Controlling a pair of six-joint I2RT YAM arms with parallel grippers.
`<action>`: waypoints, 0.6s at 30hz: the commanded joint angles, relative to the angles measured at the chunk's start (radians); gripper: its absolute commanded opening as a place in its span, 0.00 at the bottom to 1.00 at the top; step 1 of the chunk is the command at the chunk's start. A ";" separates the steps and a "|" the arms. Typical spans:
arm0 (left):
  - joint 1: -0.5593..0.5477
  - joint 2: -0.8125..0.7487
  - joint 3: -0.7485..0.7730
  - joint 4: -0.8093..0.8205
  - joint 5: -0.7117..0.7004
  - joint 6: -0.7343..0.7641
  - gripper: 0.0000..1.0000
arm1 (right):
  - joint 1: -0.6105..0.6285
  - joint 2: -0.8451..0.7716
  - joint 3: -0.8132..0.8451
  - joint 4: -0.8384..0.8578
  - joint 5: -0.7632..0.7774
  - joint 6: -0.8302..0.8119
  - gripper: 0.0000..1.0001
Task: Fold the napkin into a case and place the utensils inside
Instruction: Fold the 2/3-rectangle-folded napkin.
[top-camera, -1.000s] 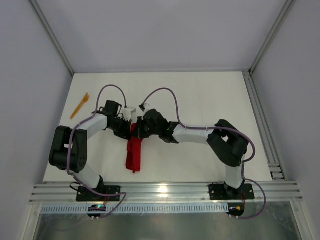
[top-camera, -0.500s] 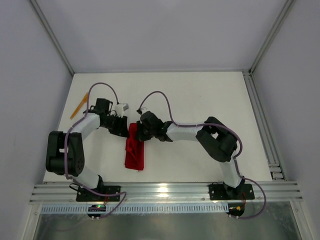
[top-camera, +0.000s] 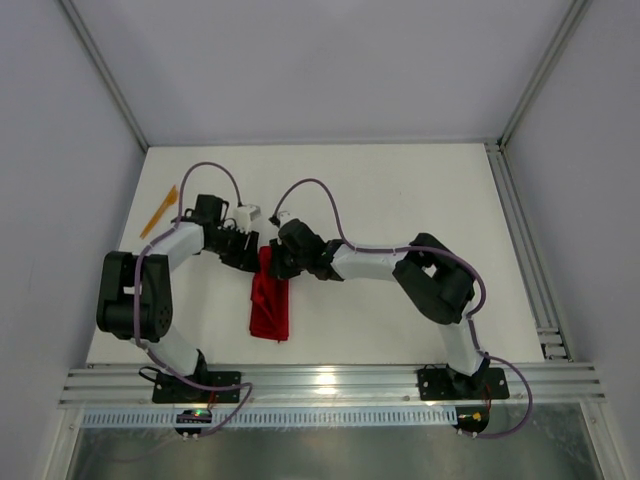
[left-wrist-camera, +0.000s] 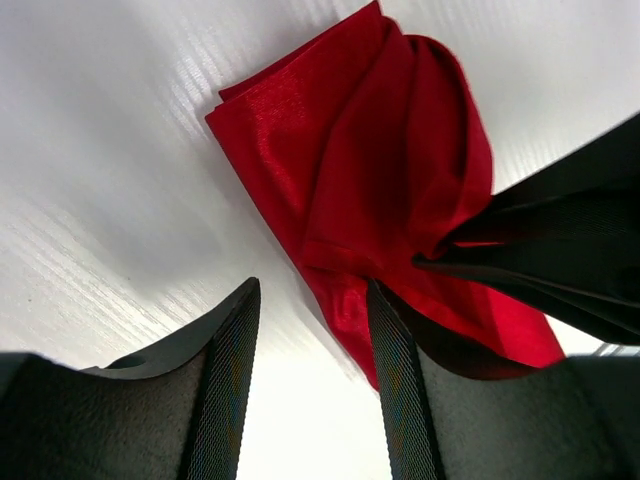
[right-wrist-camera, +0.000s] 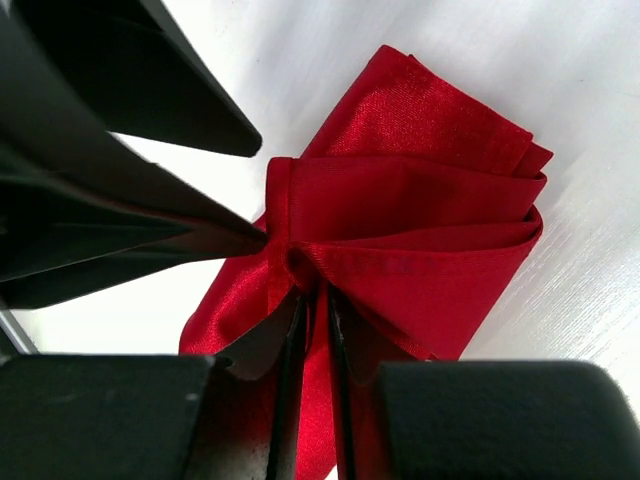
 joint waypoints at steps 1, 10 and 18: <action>-0.006 0.013 0.016 0.063 -0.010 0.026 0.49 | 0.003 -0.018 0.022 0.012 0.012 -0.006 0.18; -0.023 0.007 0.029 0.091 0.058 0.005 0.02 | 0.003 -0.013 0.017 0.006 0.032 -0.031 0.20; -0.021 0.002 0.059 0.122 0.092 -0.029 0.00 | 0.012 -0.015 0.014 0.039 -0.007 -0.071 0.34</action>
